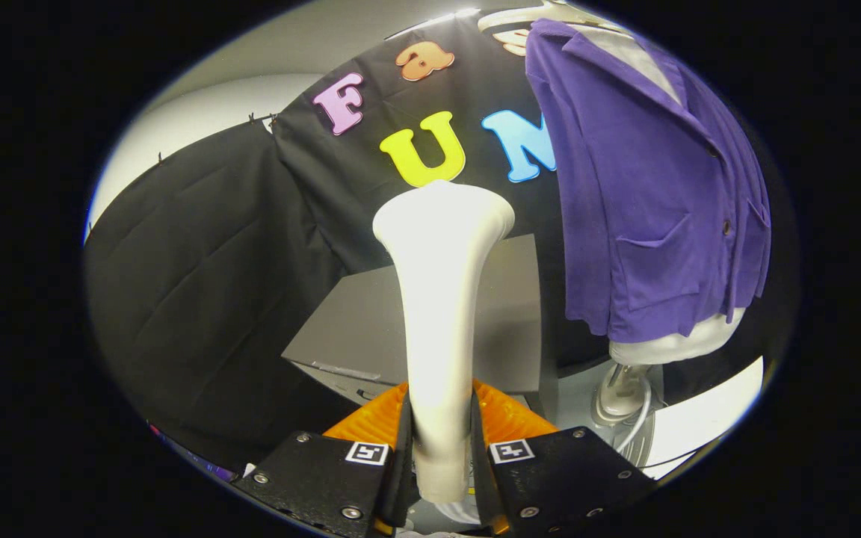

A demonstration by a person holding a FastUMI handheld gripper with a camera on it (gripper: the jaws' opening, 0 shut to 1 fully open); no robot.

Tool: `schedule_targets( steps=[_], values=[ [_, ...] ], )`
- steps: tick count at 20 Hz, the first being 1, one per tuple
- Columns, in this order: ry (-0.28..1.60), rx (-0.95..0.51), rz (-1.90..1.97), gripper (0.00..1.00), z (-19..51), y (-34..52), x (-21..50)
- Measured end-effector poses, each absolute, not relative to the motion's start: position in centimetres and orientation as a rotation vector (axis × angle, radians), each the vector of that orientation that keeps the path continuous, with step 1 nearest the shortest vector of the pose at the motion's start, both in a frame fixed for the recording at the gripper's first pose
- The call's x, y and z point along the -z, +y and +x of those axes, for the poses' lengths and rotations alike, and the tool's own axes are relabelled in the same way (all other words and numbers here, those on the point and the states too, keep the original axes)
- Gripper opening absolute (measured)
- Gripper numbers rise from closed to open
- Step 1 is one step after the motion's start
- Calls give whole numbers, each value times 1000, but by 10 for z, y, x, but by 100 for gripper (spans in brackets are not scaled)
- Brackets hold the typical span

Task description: Iron the clothes twice with a garment steamer, once on the left side and once on the right side.

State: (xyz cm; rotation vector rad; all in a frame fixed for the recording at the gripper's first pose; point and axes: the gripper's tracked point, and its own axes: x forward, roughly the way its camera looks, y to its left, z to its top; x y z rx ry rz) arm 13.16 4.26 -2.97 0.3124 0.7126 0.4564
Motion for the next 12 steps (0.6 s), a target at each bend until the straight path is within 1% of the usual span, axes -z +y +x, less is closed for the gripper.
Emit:
schedule_targets(
  steps=[6, 12],
  values=[
    [611, -377, 321, 35, 80, 10, 33],
    [581, -323, 339, 35, 40, -14, 41]
  ],
)
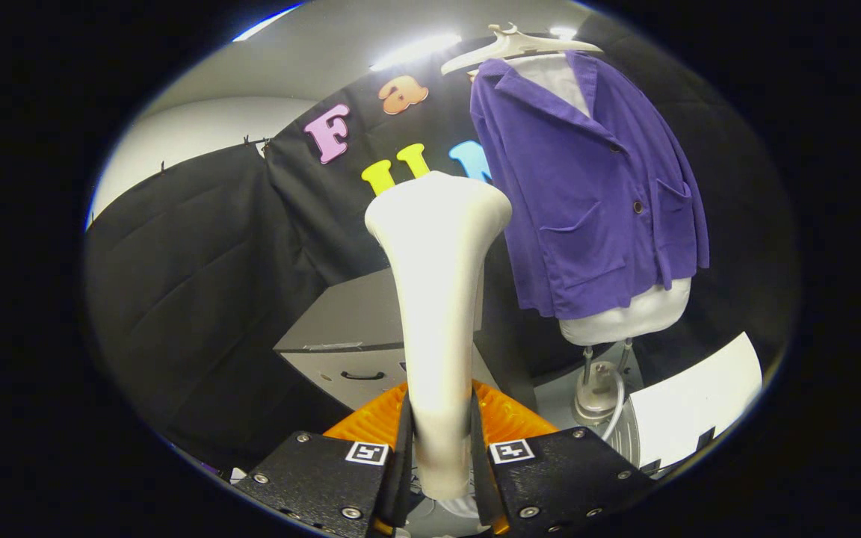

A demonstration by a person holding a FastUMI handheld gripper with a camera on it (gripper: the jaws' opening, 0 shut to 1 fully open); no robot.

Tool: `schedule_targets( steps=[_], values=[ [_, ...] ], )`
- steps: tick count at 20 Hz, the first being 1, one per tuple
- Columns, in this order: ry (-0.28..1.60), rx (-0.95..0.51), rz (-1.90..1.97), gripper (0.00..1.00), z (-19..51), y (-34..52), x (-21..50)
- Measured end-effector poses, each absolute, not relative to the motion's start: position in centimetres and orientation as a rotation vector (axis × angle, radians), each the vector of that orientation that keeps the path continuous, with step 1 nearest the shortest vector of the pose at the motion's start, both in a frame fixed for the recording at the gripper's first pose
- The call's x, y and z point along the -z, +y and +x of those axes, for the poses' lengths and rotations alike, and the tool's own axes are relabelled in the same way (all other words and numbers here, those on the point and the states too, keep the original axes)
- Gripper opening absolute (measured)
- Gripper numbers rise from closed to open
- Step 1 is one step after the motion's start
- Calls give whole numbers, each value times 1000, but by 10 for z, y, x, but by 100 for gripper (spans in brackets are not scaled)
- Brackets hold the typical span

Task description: Iron the clothes twice with a garment steamer, once on the left side and once on the right side.

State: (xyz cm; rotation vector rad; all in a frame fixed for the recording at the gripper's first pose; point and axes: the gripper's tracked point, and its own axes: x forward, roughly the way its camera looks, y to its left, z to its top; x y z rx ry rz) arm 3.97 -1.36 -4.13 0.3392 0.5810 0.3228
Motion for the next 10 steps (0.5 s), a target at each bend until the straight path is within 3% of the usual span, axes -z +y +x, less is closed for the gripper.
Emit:
schedule_targets(
  steps=[10],
  values=[
    [396, -277, 300, 35, 68, -48, -40]
  ],
)
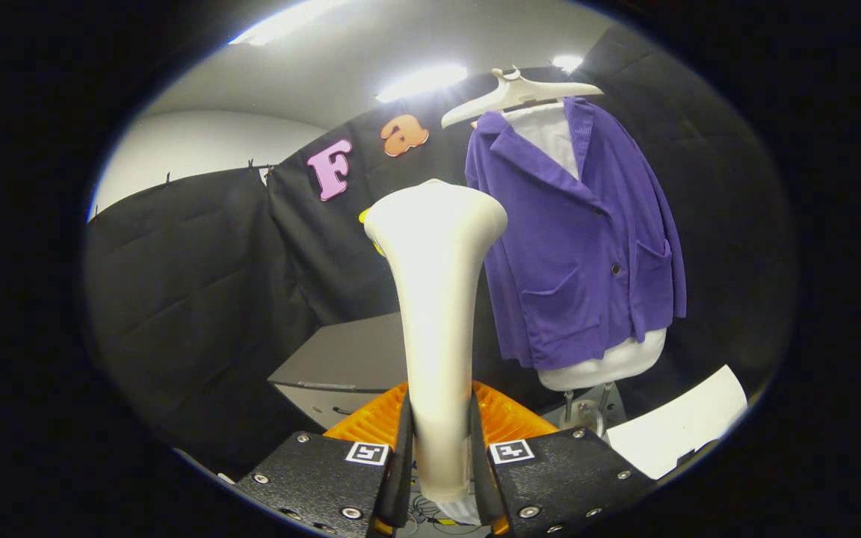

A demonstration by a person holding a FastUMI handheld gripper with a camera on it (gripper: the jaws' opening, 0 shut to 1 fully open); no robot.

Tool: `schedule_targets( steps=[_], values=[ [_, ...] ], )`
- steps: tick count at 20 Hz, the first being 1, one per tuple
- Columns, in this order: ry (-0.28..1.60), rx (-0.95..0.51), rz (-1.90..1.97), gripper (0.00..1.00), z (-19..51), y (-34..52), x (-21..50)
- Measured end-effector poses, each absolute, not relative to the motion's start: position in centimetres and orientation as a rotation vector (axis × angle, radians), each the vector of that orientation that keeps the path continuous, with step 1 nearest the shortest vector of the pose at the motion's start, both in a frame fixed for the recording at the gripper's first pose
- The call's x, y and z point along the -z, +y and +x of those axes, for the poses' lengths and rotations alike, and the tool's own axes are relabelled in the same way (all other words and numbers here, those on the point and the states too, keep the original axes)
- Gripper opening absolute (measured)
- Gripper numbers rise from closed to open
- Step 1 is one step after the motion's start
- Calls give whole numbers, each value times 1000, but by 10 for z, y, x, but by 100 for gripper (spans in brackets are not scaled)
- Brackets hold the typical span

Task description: Iron the clothes twice with a garment steamer, once on the left side and once on the right side.

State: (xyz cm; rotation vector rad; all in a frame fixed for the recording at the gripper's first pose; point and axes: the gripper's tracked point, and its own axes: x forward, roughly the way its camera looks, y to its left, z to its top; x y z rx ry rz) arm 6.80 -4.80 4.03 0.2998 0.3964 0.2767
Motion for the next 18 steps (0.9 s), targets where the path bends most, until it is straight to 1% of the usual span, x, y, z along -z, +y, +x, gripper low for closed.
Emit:
schedule_targets(
  steps=[6, 11, 15, 18],
  values=[
    [295, -214, 309, 35, 128, -74, -92],
    [230, -171, 324, 35, 182, -93, -116],
    [206, -129, 339, 35, 222, -106, -118],
    [188, -45, 326, 35, 250, -122, -114]
  ],
)
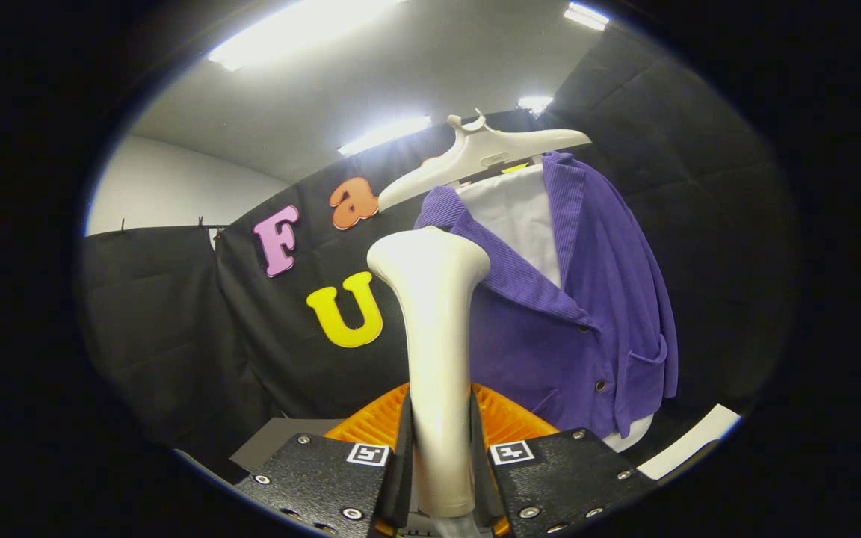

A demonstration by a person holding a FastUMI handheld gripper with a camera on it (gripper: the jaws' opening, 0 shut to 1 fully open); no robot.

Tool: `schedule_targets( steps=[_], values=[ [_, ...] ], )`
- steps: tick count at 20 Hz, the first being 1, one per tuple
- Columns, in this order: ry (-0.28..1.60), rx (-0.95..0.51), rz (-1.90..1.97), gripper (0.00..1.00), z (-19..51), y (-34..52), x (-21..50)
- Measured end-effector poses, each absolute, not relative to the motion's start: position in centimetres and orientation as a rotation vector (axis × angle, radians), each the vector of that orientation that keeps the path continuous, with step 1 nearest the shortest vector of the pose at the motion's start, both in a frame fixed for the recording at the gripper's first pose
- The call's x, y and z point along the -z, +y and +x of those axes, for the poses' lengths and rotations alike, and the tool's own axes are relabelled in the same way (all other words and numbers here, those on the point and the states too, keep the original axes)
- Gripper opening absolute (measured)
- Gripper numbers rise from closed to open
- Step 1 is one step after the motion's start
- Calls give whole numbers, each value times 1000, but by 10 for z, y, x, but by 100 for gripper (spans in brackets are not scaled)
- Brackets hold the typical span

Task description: Iron the clothes twice with a garment steamer, once on the left side and once on the right side.

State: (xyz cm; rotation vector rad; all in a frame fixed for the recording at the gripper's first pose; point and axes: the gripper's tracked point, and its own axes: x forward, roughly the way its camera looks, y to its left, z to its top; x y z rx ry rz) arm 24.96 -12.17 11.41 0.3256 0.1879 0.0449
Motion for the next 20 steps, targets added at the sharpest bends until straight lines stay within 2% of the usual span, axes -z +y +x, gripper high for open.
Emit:
schedule_targets(
  steps=[10, 20],
  values=[
    [266, 22, 323, 35, 280, -133, -66],
    [374, 27, 315, 35, 258, -130, -13]
  ],
)
